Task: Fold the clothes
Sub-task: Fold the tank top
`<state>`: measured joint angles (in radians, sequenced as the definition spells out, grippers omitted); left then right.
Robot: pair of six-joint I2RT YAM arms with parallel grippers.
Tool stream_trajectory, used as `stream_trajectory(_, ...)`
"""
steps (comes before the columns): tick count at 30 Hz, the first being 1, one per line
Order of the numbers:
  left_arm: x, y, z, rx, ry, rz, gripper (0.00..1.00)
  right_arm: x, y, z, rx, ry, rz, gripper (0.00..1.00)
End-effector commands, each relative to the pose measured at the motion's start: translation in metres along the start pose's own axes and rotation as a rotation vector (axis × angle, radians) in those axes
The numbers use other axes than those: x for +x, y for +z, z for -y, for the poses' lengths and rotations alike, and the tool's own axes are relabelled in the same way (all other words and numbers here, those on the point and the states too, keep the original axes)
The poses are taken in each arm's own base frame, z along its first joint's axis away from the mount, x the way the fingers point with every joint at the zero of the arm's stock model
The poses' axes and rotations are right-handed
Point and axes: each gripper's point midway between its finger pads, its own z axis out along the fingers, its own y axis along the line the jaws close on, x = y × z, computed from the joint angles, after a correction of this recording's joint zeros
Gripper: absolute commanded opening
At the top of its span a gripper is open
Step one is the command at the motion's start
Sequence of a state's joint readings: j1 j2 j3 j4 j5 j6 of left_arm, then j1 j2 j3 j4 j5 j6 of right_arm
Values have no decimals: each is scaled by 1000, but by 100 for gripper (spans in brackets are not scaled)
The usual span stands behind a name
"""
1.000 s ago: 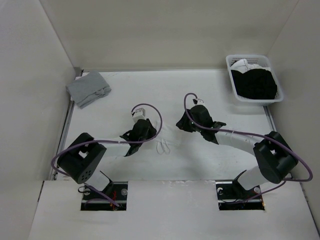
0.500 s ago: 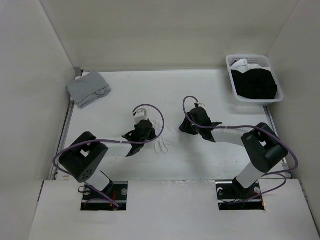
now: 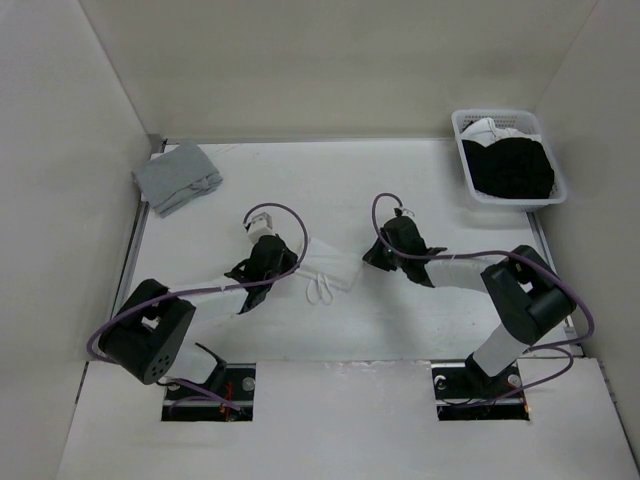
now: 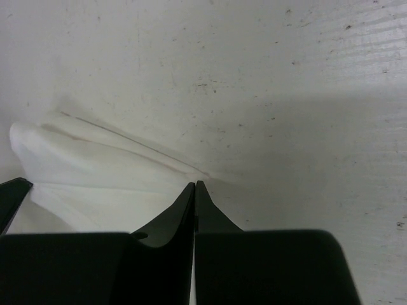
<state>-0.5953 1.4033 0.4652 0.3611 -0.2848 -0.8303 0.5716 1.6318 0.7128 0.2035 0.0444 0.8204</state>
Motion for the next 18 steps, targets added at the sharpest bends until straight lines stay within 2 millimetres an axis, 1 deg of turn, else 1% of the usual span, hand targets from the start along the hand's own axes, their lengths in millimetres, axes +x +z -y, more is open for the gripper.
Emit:
stream_trajectory(1,2,-5,-1,22,-45,-29,0,-14,0,-3,-22,24,61,2)
stream_trajectory(4,9,-1,-5,11,-59,-65,0,-11,1,-4,-23,13,47,4)
stream_trajectory(7,19,7,-8,-5,-64,-105,1,-11,2,-6,-26,7,45,10)
stream_trajectory(9,23,11,-6,-2,-73,-125,3,-13,1,-8,-32,6,50,17)
stream_trajectory(10,24,11,-5,3,-76,-128,5,-15,-1,-10,-37,6,54,25)
stream_trajectory(11,23,11,-3,9,-84,-123,7,-16,-3,-11,-42,6,59,32)
stream_trajectory(12,19,10,-1,20,-90,-111,10,-19,-7,-13,-48,5,68,36)
stream_trajectory(15,8,0,4,50,-101,-74,18,-26,-20,-18,-62,-3,94,41)
stream_trajectory(18,-9,-20,13,94,-102,-20,19,-26,-36,-26,-82,-30,103,43)
